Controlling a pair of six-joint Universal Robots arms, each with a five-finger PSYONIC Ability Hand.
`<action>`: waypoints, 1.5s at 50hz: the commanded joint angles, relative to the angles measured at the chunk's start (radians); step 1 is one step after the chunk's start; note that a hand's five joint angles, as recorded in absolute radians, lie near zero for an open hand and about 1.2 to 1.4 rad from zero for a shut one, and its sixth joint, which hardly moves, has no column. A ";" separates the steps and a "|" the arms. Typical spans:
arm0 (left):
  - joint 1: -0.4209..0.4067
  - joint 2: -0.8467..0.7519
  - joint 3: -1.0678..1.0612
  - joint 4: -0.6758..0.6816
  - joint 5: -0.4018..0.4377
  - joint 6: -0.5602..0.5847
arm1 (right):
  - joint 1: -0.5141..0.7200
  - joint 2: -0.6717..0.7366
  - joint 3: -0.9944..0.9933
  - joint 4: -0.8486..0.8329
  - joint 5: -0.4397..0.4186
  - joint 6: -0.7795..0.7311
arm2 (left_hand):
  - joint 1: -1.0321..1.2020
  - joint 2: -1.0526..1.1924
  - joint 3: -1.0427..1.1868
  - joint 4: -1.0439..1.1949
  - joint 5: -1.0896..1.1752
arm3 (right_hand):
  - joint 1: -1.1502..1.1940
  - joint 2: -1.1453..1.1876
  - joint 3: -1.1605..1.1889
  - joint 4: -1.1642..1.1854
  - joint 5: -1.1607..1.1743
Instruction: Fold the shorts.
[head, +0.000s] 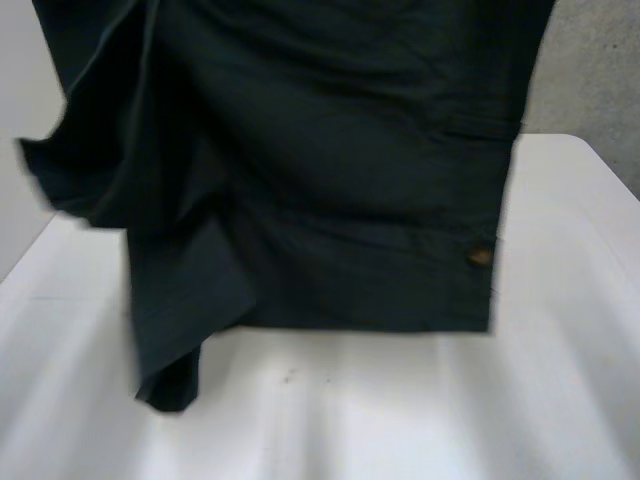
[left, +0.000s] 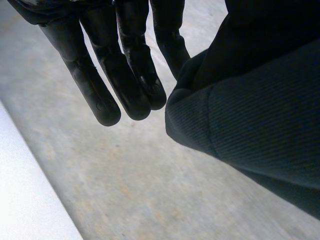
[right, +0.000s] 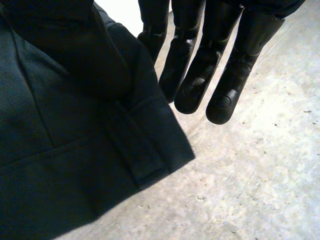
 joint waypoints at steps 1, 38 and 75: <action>0.027 -0.079 -0.167 0.003 0.048 -0.008 | 0.008 0.128 0.013 0.096 0.010 0.004 | 0.289 0.196 0.205 0.193 0.239 | 0.419 0.219 0.214 0.208 0.236; 0.146 -1.045 0.407 0.402 0.186 -0.061 | -0.010 0.840 -0.188 -0.291 0.168 -0.063 | -0.933 -1.025 -1.017 -1.029 -0.982 | -0.803 -1.003 -1.007 -1.014 -0.985; 0.034 -0.360 -0.993 0.366 0.125 -0.184 | -0.228 0.424 0.721 -0.103 -0.254 -0.230 | -0.703 -0.795 -0.787 -0.799 -0.753 | -0.478 -0.678 -0.683 -0.689 -0.661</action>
